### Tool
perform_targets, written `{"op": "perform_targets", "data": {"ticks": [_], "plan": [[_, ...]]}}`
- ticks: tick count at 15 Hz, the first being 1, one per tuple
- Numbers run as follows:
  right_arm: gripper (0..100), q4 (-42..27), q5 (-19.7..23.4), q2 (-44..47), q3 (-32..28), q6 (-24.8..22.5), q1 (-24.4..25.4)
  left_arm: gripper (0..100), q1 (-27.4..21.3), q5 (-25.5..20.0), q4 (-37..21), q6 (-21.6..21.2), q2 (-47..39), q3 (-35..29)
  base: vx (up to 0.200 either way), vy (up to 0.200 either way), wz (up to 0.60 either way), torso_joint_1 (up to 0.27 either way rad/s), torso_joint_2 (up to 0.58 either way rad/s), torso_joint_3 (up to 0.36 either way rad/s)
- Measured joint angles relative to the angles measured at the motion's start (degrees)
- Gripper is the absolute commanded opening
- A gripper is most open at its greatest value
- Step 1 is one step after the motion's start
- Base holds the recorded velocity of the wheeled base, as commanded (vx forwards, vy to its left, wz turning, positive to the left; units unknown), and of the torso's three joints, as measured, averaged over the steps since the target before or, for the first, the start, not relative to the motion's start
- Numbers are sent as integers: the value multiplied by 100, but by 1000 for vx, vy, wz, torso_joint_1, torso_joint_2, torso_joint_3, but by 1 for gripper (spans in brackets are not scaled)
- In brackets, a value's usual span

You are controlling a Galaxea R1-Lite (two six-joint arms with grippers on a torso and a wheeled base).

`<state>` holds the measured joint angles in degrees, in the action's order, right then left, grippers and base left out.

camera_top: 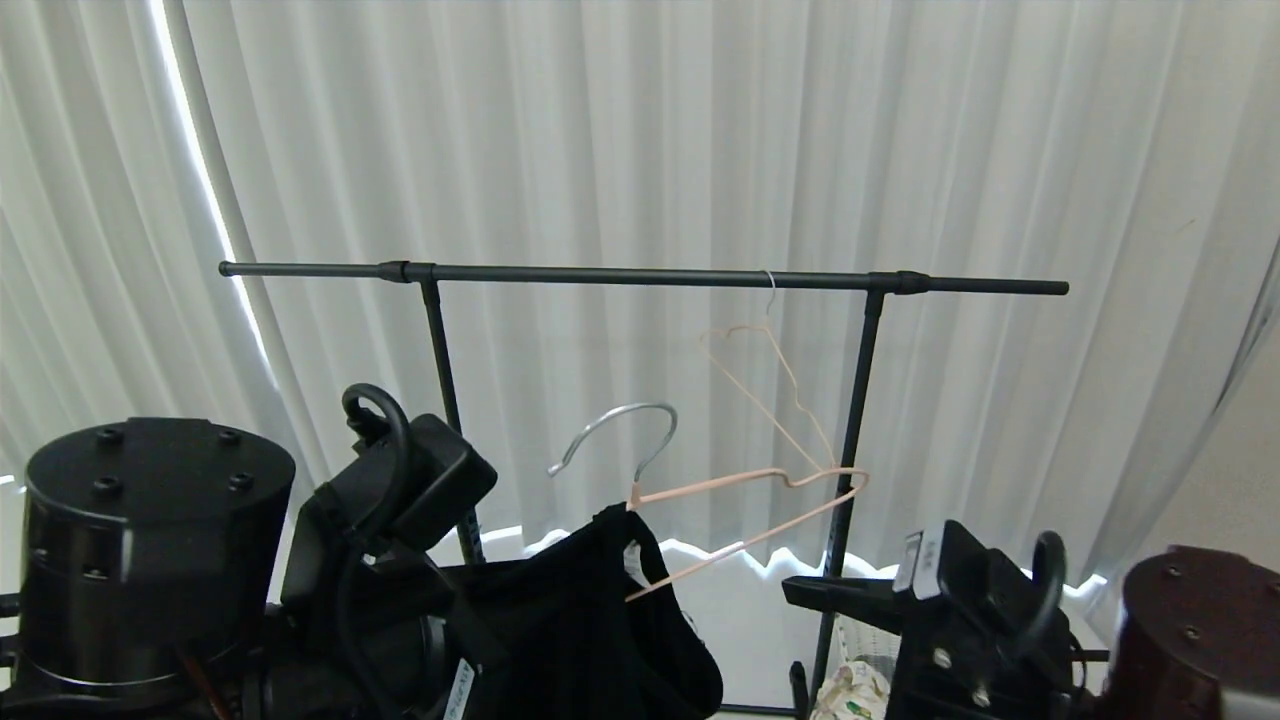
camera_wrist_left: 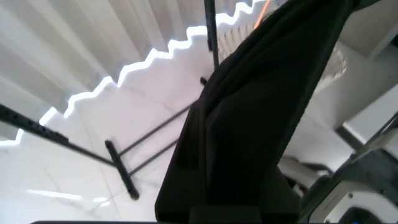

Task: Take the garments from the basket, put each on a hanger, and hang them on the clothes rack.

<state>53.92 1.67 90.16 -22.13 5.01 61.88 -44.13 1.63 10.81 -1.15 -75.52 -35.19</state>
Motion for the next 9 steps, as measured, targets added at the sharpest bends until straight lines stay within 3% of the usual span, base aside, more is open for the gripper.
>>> {"op": "perform_targets", "data": {"ticks": [4, 9], "plan": [[100, -13, -965, 628, -378, 968, -28, 0, -7, 2, -4, -22, 90, -121, 0, 0, 0, 0, 0, 0], [100, -16, -1616, 1295, -458, 1020, -88, 0, -107, 11, -4, -33, 218, -124, 0, 0, 0, 0, 0, 0]]}}
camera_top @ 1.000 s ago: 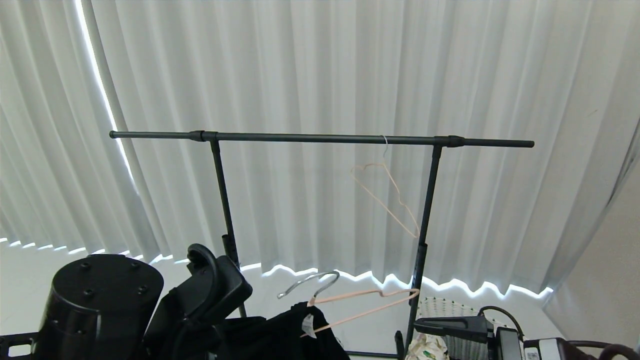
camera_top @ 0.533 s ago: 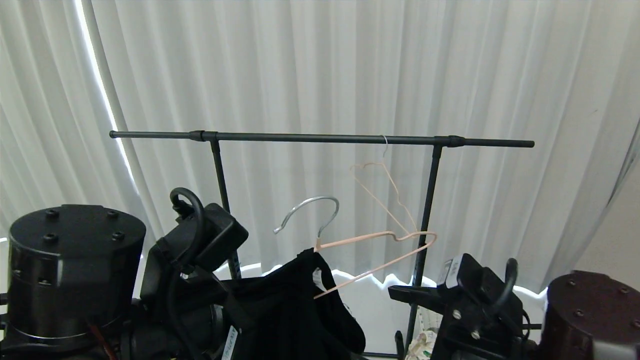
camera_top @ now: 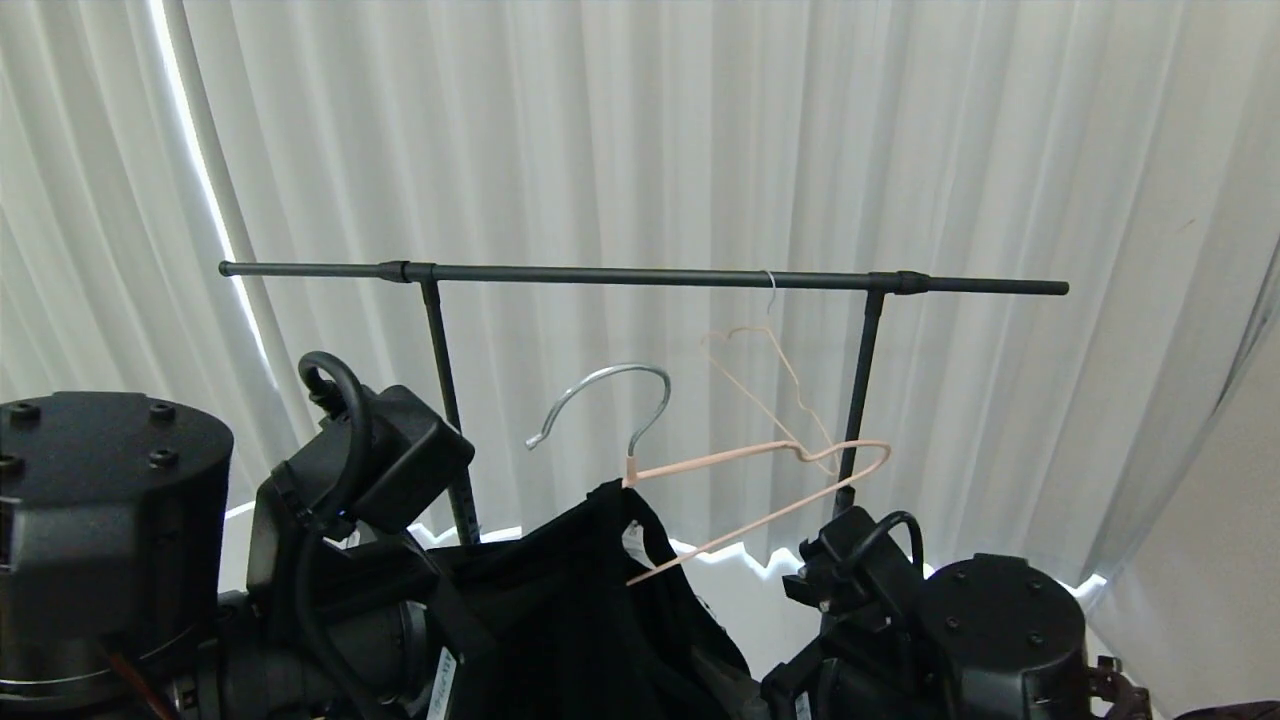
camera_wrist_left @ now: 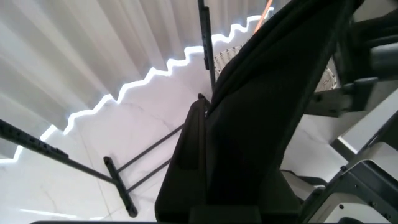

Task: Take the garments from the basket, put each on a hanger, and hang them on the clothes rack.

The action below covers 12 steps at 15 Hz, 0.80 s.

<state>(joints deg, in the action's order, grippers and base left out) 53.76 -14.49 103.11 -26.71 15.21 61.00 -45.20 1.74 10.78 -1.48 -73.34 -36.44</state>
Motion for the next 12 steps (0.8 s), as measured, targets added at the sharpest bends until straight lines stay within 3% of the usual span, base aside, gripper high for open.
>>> {"op": "perform_targets", "data": {"ticks": [6, 9, 12], "plan": [[100, -122, -725, 373, 89, -336, -190, 0, -72, 189, 2, -2, 83, 55, 0, 0, 0, 0, 0, 0], [100, -135, -1044, 441, 157, -1020, -961, 0, -71, 375, -2, 0, 107, 265, 0, 0, 0, 0, 0, 0], [100, -50, -1093, 406, 155, -1621, -1868, 0, -68, 384, -2, 33, 182, 535, 0, 0, 0, 0, 0, 0]]}}
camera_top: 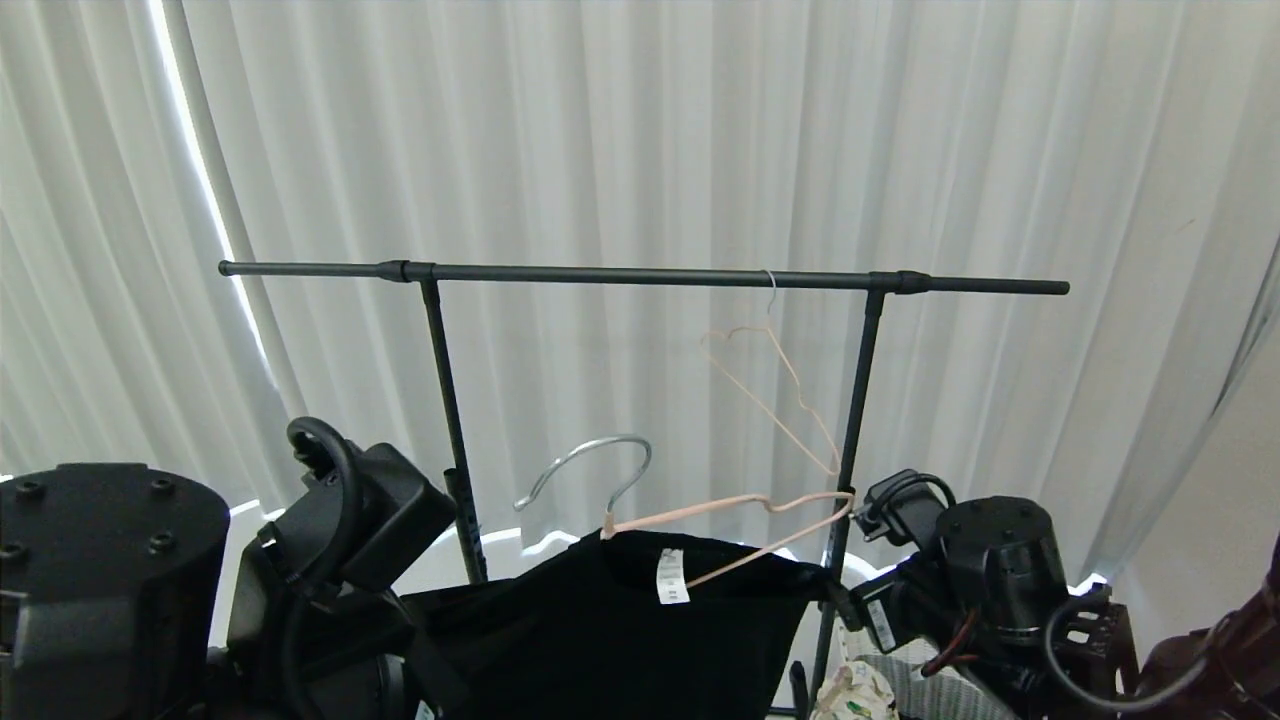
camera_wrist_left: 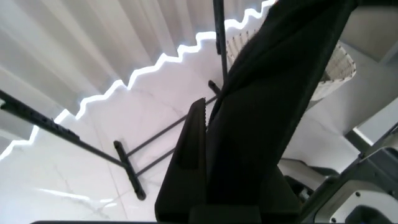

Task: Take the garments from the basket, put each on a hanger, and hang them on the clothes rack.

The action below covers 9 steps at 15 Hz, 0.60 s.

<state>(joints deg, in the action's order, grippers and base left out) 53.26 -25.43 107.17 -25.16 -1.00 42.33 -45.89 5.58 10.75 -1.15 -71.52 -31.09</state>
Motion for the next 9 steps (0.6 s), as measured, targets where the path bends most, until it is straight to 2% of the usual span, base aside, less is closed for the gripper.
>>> {"op": "perform_targets", "data": {"ticks": [4, 7, 9], "plan": [[100, 38, 4, -284, -46, -173, -719, 0, 0, -6, 9, 4, 41, 300, 0, 0, 0, 0, 0, 0], [100, 28, 59, -557, -52, -182, -859, 0, 0, -30, 5, 20, 2, 449, 0, 0, 0, 0, 0, 0], [100, 17, 261, -786, -46, -215, -875, 0, 2, -15, 5, 22, -105, 523, 0, 0, 0, 0, 0, 0]]}}
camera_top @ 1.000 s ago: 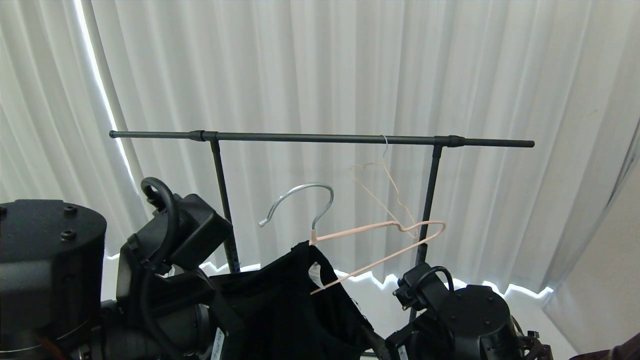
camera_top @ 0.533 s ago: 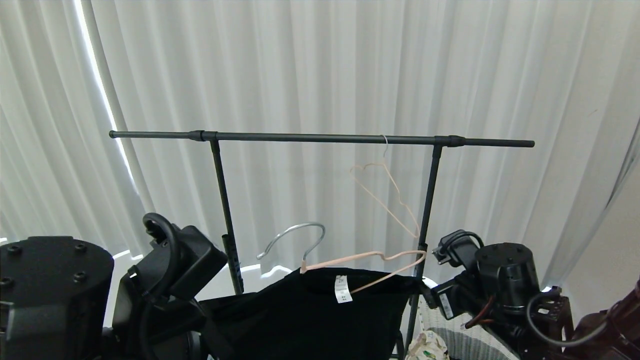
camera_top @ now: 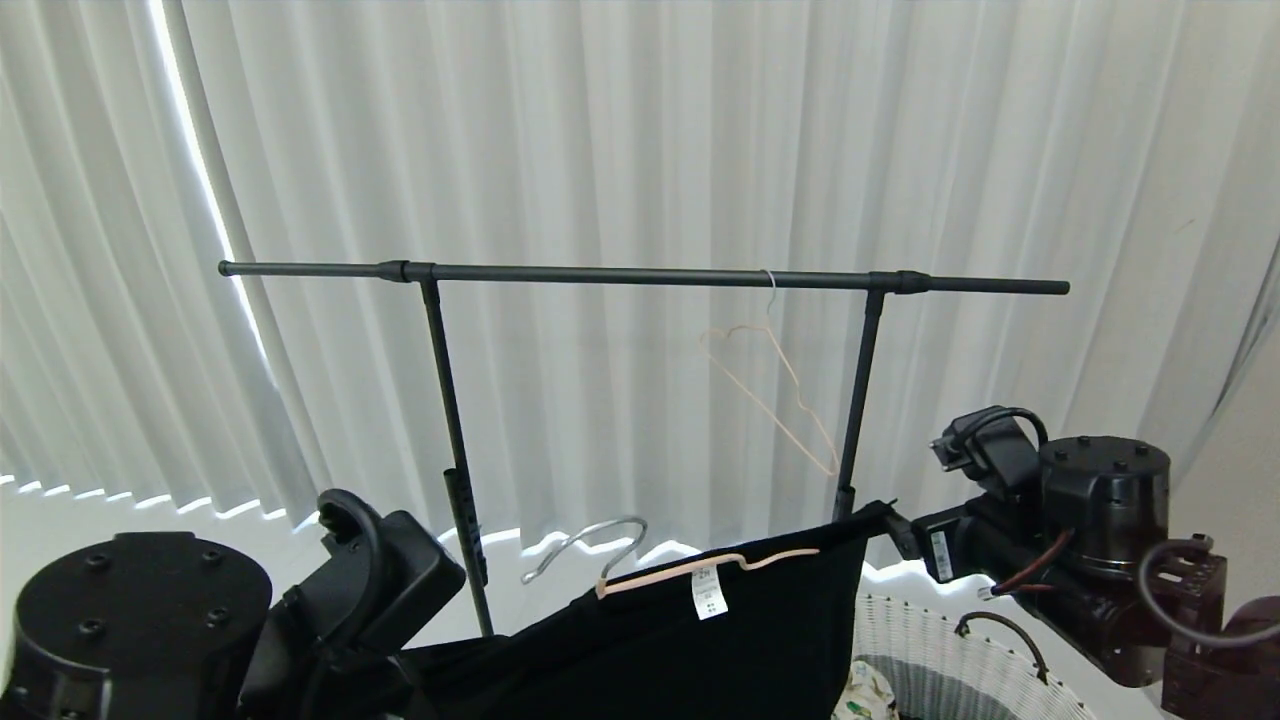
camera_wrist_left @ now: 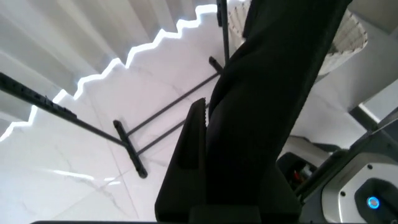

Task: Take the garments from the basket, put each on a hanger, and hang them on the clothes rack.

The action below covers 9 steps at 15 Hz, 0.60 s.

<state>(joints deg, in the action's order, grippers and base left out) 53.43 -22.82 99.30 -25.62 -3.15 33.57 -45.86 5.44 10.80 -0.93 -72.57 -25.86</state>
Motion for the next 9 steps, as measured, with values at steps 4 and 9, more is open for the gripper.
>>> {"op": "perform_targets", "data": {"ticks": [4, 9], "plan": [[100, -33, 1101, -597, 66, -429, -1, 0, 68, 247, -5, 215, -397, -73, 0, 0, 0, 0, 0, 0], [100, -151, 2130, -1045, 88, -1267, 0, 0, -44, 380, -11, 847, -638, -129, 0, 0, 0, 0, 0, 0]]}}
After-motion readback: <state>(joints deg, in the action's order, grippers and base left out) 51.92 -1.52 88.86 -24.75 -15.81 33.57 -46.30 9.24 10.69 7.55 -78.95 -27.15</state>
